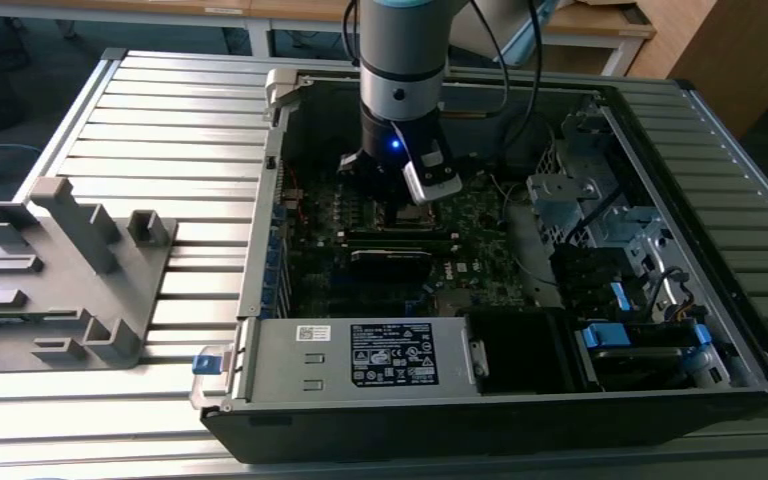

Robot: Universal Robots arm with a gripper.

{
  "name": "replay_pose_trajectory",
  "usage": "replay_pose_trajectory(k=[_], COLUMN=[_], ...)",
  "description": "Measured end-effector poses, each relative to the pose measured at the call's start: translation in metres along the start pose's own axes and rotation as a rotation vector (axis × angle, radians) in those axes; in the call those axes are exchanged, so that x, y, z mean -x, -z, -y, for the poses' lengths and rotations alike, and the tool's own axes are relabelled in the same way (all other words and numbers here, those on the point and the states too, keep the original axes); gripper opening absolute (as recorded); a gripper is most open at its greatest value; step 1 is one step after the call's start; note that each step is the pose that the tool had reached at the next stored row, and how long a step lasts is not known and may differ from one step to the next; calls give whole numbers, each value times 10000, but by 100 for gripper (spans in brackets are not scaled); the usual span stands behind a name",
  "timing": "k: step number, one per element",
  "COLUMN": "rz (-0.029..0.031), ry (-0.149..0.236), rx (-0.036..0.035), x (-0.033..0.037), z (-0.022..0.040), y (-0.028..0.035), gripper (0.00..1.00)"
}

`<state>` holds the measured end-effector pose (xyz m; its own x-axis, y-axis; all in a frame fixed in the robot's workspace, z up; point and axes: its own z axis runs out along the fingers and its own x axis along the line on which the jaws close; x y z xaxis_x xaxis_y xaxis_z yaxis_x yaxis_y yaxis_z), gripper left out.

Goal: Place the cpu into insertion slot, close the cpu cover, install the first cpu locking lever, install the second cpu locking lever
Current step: 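Install the second cpu locking lever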

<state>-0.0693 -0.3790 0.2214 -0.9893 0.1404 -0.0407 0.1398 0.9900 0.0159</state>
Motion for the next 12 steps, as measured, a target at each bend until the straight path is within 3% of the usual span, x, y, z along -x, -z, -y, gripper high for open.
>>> replay_pose_trajectory(k=[12], rz=[1], ry=[-1], rx=[0], x=[-11], z=[2], y=[-47], gripper=[10])
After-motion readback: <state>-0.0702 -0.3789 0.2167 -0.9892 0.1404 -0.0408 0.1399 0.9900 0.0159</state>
